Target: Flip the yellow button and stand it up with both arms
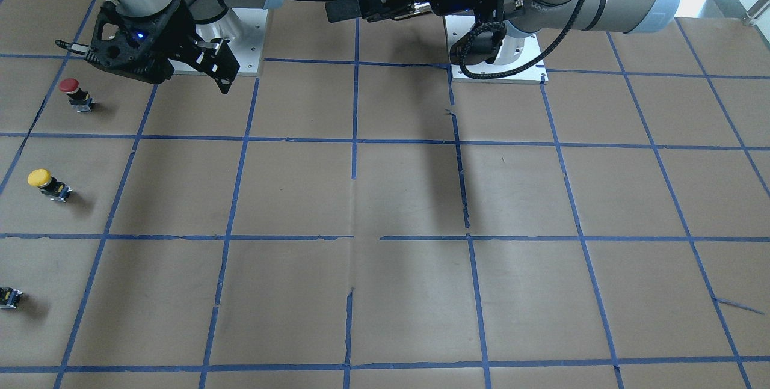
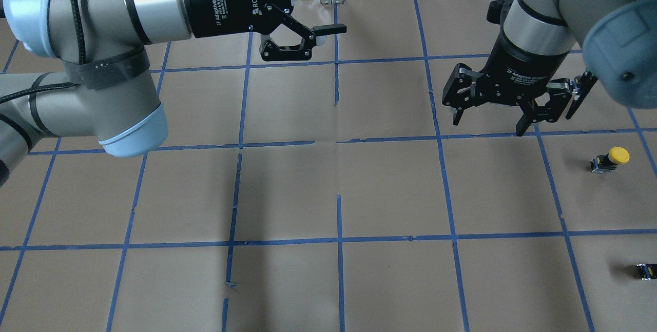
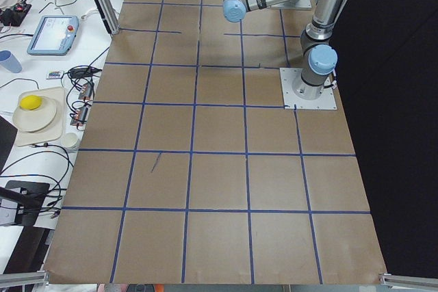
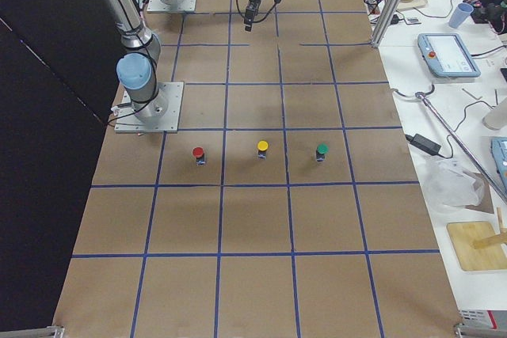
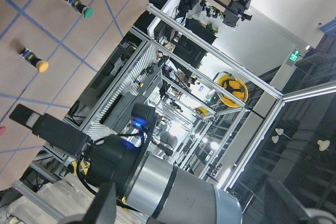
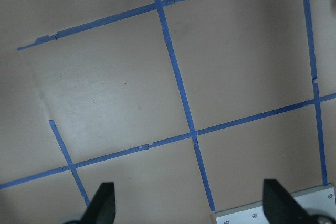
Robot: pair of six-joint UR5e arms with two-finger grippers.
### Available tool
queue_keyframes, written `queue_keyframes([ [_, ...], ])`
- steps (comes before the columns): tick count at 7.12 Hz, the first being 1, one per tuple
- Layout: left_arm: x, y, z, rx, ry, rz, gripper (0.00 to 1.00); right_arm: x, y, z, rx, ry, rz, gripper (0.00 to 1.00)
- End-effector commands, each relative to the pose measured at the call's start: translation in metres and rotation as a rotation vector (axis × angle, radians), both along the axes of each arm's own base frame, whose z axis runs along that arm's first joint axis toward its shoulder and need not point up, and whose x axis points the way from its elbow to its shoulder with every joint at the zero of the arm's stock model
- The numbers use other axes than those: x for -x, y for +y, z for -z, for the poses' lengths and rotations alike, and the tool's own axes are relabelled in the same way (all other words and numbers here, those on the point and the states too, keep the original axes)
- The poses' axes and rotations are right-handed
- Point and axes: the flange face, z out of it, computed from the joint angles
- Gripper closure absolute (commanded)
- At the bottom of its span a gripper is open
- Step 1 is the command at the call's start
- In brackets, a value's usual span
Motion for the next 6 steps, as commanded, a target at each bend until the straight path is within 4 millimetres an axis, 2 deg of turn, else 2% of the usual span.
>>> queue_keyframes([
  [1, -0.002, -0.019, 0.032, 0.083, -0.219, -0.008, 0.02, 0.000, 0.000, 0.000, -0.003, 0.001, 0.000, 0.00],
  [4, -0.018, -0.028, 0.072, 0.135, -0.583, 0.058, 0.02, 0.000, 0.001, 0.000, -0.005, -0.001, 0.000, 0.00],
  [5, -0.026, -0.024, 0.080, 0.134, -0.699, 0.096, 0.02, 0.000, 0.001, 0.000, -0.005, -0.001, 0.000, 0.00],
  [6, -0.034, -0.014, 0.090, 0.111, -0.791, 0.203, 0.01, 0.000, 0.001, 0.000, -0.005, -0.001, 0.000, 0.00],
])
